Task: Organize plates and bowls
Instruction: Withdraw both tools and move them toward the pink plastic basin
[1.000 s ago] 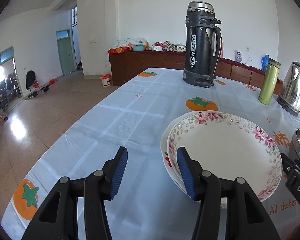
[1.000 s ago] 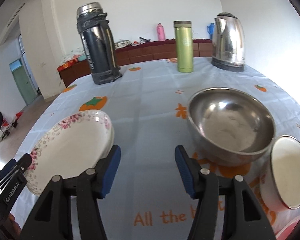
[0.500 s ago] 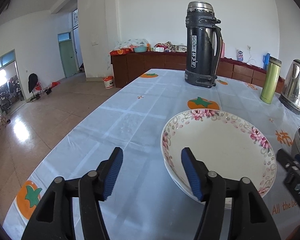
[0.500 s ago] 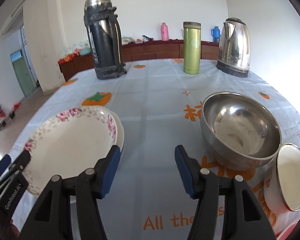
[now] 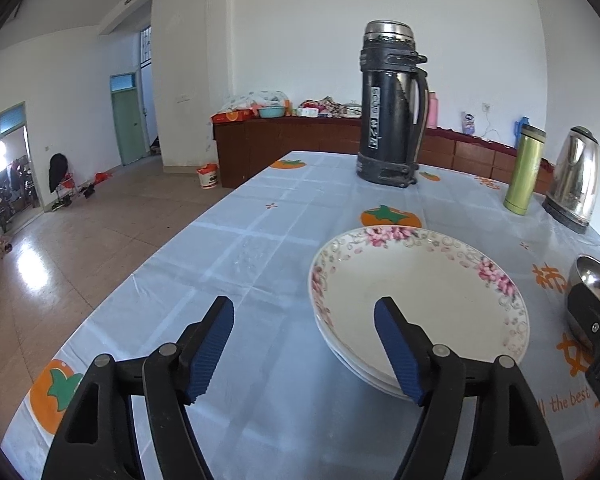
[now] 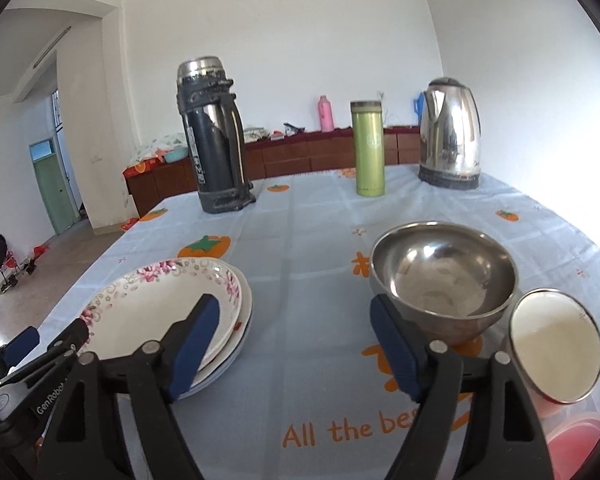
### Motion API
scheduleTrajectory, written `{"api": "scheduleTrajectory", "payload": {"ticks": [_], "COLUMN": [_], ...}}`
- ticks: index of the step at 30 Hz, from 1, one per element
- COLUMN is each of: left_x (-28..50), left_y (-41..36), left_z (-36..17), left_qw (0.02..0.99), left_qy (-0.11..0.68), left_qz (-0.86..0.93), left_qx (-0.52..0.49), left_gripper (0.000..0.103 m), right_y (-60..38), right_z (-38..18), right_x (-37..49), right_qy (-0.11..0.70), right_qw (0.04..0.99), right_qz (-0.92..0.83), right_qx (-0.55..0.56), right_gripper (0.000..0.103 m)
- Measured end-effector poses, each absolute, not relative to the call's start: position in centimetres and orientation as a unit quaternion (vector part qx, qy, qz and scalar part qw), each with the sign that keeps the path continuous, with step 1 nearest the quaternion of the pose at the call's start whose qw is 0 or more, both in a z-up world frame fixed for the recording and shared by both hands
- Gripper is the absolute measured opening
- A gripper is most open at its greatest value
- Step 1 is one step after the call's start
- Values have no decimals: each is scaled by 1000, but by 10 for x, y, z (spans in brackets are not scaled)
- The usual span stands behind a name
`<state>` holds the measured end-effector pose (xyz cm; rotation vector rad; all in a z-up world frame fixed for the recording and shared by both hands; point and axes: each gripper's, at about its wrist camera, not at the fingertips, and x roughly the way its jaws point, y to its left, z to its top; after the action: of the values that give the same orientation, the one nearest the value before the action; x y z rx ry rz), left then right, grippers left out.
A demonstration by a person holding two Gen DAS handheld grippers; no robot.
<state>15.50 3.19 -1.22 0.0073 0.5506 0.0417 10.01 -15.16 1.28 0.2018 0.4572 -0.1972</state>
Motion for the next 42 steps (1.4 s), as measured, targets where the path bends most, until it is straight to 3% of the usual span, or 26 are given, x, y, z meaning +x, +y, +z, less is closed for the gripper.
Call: {"api": "scheduleTrajectory", "payload": {"ticks": [42], "left_x": [85], "left_y": [9], "left_z": [-5], "left_qw": [974], "left_qy": [224], "left_qz": [0], "left_qx": [28], "left_gripper": [75], "right_y": [-143], "right_z": [24], "right_x": [25], "right_qy": [185], "right_qw": [977], "right_qz": [-89], "right_qx": [65], "right_gripper": [87]}}
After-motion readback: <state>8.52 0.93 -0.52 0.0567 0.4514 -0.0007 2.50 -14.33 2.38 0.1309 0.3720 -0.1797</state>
